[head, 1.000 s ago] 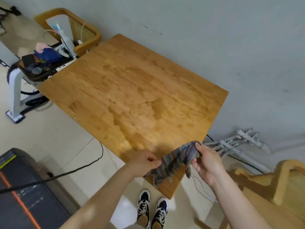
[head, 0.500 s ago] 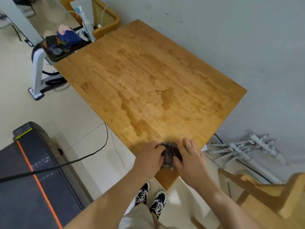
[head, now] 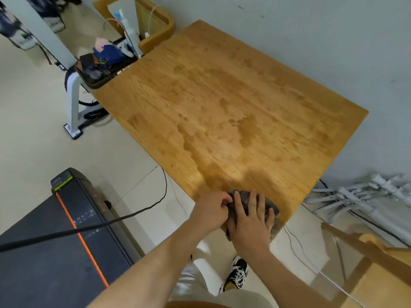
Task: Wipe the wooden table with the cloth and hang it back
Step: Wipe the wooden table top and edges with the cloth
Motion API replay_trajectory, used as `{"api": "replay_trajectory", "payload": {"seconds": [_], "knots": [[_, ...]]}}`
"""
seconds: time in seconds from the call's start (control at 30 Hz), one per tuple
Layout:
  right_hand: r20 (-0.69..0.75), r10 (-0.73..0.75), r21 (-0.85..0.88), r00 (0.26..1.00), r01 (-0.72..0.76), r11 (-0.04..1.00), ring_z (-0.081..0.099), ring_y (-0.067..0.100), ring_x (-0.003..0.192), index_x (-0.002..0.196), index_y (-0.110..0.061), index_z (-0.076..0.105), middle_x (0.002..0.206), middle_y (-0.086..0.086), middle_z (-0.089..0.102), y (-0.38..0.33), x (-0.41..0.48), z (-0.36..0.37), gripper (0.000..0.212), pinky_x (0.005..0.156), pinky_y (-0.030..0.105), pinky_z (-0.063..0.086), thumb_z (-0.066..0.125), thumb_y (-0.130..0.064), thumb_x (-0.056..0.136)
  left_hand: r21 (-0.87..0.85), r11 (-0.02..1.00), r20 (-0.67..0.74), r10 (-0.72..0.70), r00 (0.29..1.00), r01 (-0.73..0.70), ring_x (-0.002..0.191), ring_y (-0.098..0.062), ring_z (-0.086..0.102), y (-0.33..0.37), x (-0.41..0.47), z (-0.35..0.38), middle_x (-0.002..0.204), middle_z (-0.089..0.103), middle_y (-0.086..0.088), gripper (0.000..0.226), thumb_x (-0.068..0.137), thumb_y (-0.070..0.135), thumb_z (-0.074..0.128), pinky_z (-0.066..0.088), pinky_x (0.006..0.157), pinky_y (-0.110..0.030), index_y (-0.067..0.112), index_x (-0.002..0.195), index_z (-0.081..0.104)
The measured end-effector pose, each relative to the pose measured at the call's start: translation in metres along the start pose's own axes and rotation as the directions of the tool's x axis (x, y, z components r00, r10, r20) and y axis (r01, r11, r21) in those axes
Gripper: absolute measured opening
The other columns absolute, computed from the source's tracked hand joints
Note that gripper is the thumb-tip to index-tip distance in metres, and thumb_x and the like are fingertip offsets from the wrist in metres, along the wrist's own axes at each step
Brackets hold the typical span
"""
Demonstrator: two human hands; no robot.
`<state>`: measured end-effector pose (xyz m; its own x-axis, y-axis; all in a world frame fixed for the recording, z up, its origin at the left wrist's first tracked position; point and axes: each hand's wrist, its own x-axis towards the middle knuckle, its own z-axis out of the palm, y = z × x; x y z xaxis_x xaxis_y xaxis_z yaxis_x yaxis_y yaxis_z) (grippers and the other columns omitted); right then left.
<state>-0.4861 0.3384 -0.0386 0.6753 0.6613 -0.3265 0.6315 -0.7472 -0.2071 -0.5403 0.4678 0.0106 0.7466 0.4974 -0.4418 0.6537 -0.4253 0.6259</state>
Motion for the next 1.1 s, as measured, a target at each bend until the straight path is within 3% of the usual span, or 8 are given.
{"api": "replay_trajectory", "payload": {"seconds": [0.13,0.23,0.43,0.6,0.77,0.97,1.0,1.1], "knots": [[-0.119,0.005,0.03,0.993,-0.001,1.0,0.032,0.032,0.138,0.137,-0.028,0.052,0.146,0.013,0.048,0.005,-0.002,0.0,0.056,0.105,0.056,0.024,0.034,-0.031,0.083,0.262,0.901,0.152,0.315,0.937,-0.346,0.099,-0.016,0.053,-0.022,0.007,-0.012,0.105,0.063,0.001,0.028,0.087,0.013,0.045,0.049,0.082,-0.035,0.019,0.105,0.065],[-0.204,0.188,0.073,0.961,-0.177,0.982,0.03,0.032,0.139,0.134,-0.024,0.057,0.147,0.012,0.047,0.008,-0.002,0.005,0.056,0.106,0.062,0.026,0.049,-0.015,0.08,0.266,0.833,0.22,0.437,0.872,-0.484,0.106,-0.015,0.046,-0.039,0.024,-0.028,0.108,0.055,0.005,0.024,0.088,0.012,0.045,0.051,0.077,-0.035,0.017,0.103,0.064],[-0.114,0.715,0.31,0.69,-0.659,0.686,0.003,0.03,0.15,0.153,-0.025,0.027,0.163,0.008,0.011,-0.094,0.036,0.012,0.069,0.115,0.059,0.003,0.03,-0.042,0.086,0.365,0.884,-0.103,0.352,0.93,-0.294,0.13,-0.026,0.035,-0.106,0.072,-0.116,0.141,0.038,-0.005,0.049,0.088,0.034,0.059,0.04,0.103,-0.044,0.02,0.132,0.044],[-0.206,0.493,0.216,0.845,-0.452,0.865,0.02,0.03,0.148,0.148,-0.026,0.038,0.159,0.008,0.028,-0.185,0.095,0.02,0.059,0.112,0.06,0.019,0.035,-0.046,0.093,0.576,0.772,0.085,0.272,0.959,-0.269,0.14,-0.039,0.016,-0.151,0.102,-0.159,0.155,0.019,-0.019,0.084,0.081,0.058,0.059,0.027,0.111,-0.055,0.011,0.143,0.029],[-0.253,0.432,0.159,0.866,-0.403,0.901,0.026,0.025,0.146,0.146,-0.03,0.041,0.157,0.002,0.033,-0.151,0.076,0.022,0.054,0.113,0.056,0.028,0.028,-0.044,0.096,0.634,0.722,0.16,0.229,0.96,-0.278,0.145,-0.037,0.0,-0.147,0.103,-0.162,0.159,-0.001,-0.018,0.084,0.088,0.063,0.041,0.015,0.115,-0.054,0.013,0.149,0.011],[-0.177,0.893,0.489,0.414,-0.75,0.445,0.01,0.024,0.15,0.151,-0.026,0.032,0.162,0.004,0.019,-0.143,0.076,0.018,0.059,0.117,0.056,0.006,0.034,-0.035,0.093,0.613,0.727,0.211,0.227,0.951,-0.31,0.146,-0.034,-0.005,-0.15,0.105,-0.164,0.159,-0.007,-0.015,0.085,0.088,0.065,0.038,0.016,0.116,-0.052,0.016,0.151,0.007],[-0.186,0.87,0.508,0.457,-0.713,0.483,0.007,0.024,0.15,0.152,-0.026,0.029,0.163,0.004,0.017,-0.164,0.092,0.017,0.059,0.117,0.054,0.003,0.037,-0.034,0.094,0.604,0.733,0.208,0.234,0.95,-0.313,0.146,-0.033,-0.004,-0.149,0.106,-0.166,0.159,-0.006,-0.014,0.085,0.088,0.064,0.04,0.017,0.116,-0.051,0.016,0.151,0.008],[-0.277,0.563,0.348,0.779,-0.465,0.814,0.01,0.022,0.15,0.15,-0.025,0.033,0.161,0.003,0.023,-0.222,0.125,0.02,0.057,0.117,0.05,0.001,0.03,-0.038,0.095,0.595,0.728,0.205,0.272,0.94,-0.341,0.146,-0.032,0.003,-0.152,0.11,-0.173,0.159,0.007,-0.015,0.08,0.087,0.061,0.047,0.024,0.115,-0.044,0.017,0.148,0.02]]}}
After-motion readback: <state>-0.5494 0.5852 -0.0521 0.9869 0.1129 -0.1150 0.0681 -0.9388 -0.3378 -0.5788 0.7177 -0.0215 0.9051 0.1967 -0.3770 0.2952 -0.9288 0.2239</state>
